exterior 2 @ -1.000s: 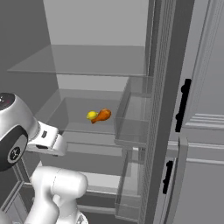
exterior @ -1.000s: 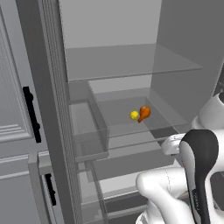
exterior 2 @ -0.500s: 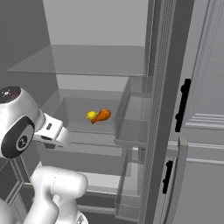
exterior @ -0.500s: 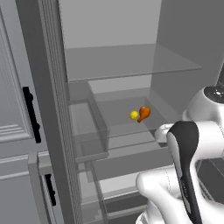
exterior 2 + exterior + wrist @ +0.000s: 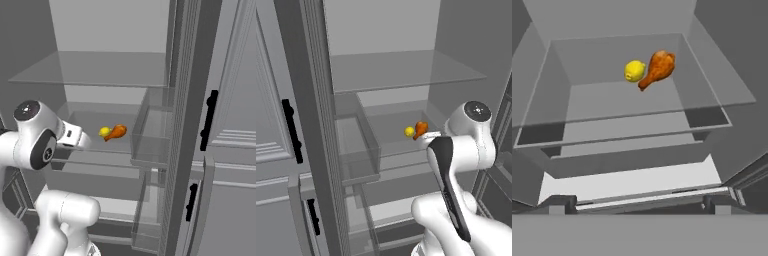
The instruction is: Place one lemon and one chicken drumstick in each tupperware on the nearby counter, to pack two identical lunches.
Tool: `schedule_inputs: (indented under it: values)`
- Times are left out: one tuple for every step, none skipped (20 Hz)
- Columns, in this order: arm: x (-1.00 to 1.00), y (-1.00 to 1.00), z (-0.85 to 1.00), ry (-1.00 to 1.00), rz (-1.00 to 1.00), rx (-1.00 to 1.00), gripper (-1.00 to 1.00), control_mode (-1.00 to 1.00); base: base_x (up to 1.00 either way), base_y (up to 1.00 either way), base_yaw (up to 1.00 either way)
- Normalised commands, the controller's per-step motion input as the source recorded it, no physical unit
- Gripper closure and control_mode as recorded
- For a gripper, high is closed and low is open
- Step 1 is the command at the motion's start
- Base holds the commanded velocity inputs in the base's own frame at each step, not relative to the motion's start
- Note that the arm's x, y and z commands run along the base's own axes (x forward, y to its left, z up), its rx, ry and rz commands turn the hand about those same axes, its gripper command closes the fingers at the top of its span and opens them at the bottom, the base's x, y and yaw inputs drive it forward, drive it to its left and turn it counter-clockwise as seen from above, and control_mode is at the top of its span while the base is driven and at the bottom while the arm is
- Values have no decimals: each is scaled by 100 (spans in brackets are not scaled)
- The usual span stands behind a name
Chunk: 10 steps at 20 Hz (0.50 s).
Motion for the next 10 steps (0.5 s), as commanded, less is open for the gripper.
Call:
schedule_inputs:
  values:
    - [81,0,-31,-23,11,-6,-100,-100,0,0,0]
    - [72,0,-21,-21,11,-7,-100,-100,0,0,0]
    - [71,0,0,-11,11,-4,-100,-100,0,0,0]
    - [39,0,4,-1,13,-1,-100,-100,0,0,0]
    - [21,2,23,0,14,0,-100,-100,0,0,0]
    - [33,10,19,0,14,0,-100,-100,0,0,0]
    - [41,0,7,-2,13,0,-100,-100,0,0,0]
    - [49,0,7,-5,15,0,-100,-100,0,0,0]
    - [54,0,0,-4,15,0,-100,-100,0,0,0]
    - [56,0,0,0,15,0,-100,-100,0,0,0]
